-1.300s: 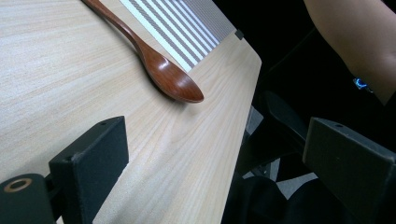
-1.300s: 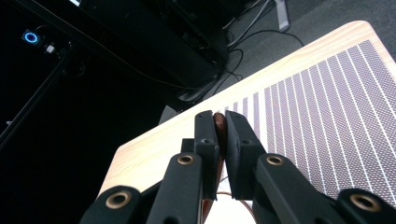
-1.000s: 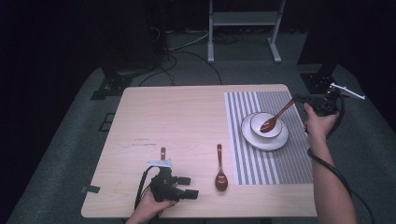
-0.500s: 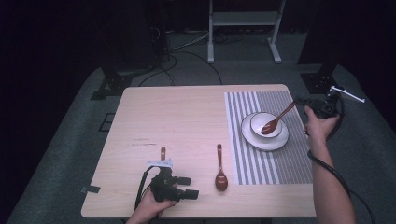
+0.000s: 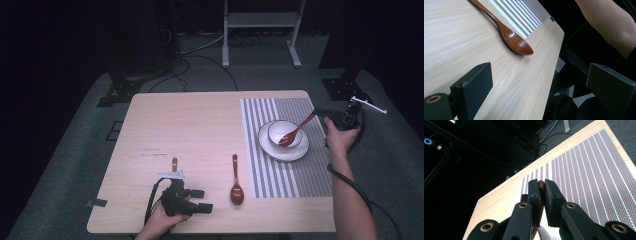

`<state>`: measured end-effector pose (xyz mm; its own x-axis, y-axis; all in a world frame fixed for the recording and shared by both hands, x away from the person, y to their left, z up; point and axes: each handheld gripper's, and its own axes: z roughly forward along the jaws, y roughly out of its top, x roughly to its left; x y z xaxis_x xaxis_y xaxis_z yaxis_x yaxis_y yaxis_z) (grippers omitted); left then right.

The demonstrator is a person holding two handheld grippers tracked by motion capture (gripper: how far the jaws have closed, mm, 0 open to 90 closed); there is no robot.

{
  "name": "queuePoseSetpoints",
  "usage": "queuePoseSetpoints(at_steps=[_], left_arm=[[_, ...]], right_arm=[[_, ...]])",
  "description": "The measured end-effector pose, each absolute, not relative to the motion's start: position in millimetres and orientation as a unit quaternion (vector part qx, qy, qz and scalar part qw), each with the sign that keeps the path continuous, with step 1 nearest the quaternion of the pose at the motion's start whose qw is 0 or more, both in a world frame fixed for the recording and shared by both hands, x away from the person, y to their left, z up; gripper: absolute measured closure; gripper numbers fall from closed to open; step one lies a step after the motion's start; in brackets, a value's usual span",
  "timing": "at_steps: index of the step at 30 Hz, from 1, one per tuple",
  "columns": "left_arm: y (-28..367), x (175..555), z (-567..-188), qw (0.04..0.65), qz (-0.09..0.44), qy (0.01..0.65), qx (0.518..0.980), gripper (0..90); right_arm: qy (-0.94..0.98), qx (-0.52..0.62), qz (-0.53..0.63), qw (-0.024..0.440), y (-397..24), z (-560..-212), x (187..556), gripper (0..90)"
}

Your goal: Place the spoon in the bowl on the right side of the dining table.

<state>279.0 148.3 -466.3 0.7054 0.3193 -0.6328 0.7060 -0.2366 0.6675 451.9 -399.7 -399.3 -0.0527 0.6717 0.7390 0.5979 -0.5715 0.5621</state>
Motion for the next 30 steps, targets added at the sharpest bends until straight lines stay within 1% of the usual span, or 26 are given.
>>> queuePoseSetpoints(at_steps=[10,17,24,30], left_arm=[[146,280,-467,0.518,-0.19,0.337,0.763,5.8],[147,281,-467,0.52,-0.192,0.339,0.76,5.8],[147,281,-468,0.52,-0.193,0.341,0.759,5.8],[147,281,-467,0.52,-0.192,0.34,0.759,5.8]], right_arm=[[0.462,0.685,0.562,0.024,-402,-407,453,82.8],[0.465,0.678,0.569,0.016,-403,-412,452,77.1],[0.466,0.672,0.576,0.007,-405,-417,451,68.8],[0.473,0.666,0.577,0.003,-405,-418,446,65.5]])
